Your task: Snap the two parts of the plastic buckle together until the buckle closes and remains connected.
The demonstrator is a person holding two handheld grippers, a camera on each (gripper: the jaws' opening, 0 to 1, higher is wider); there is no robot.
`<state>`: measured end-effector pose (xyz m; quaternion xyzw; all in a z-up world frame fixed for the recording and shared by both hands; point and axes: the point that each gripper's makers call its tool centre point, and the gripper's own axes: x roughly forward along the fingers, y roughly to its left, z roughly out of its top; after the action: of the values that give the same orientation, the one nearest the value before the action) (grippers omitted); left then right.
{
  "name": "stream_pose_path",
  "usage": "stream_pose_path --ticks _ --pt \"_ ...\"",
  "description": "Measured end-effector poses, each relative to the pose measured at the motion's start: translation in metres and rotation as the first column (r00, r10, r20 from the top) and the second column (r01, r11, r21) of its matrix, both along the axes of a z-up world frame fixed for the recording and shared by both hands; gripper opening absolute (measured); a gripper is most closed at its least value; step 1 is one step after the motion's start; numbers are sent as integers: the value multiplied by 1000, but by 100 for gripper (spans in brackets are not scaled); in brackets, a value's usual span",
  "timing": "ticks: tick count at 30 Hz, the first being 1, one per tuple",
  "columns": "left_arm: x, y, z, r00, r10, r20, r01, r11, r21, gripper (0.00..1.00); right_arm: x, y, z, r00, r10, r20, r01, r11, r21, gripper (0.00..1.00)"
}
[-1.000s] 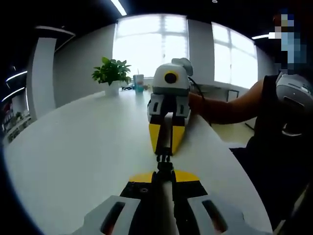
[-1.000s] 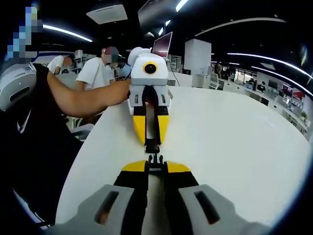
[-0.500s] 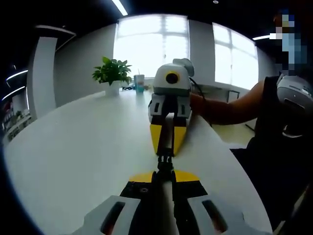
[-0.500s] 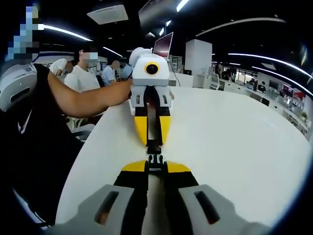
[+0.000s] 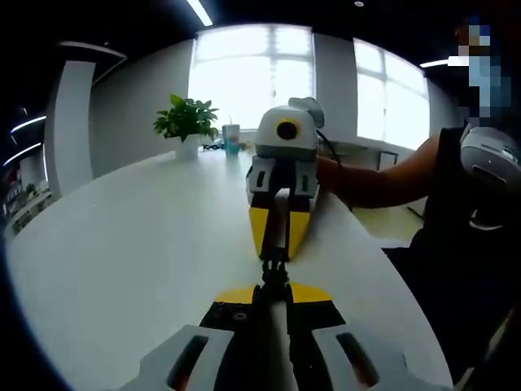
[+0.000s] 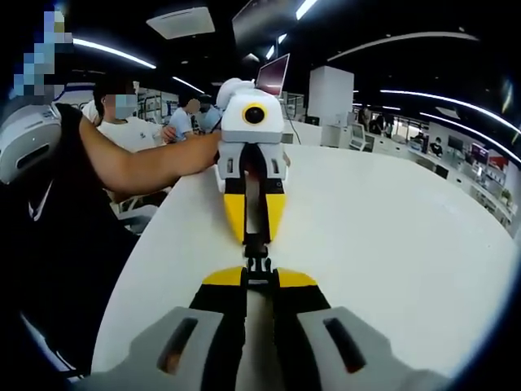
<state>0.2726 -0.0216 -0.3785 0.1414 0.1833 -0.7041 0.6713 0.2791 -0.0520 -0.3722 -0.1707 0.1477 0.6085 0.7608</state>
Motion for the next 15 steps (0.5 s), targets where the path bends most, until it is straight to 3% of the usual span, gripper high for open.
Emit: stream_pose_path --ticks 15 --pt "0 -1 0 1000 -3 -2 3 1000 -2 11 -2 3 1 1000 13 2 -13 1000 9 10"
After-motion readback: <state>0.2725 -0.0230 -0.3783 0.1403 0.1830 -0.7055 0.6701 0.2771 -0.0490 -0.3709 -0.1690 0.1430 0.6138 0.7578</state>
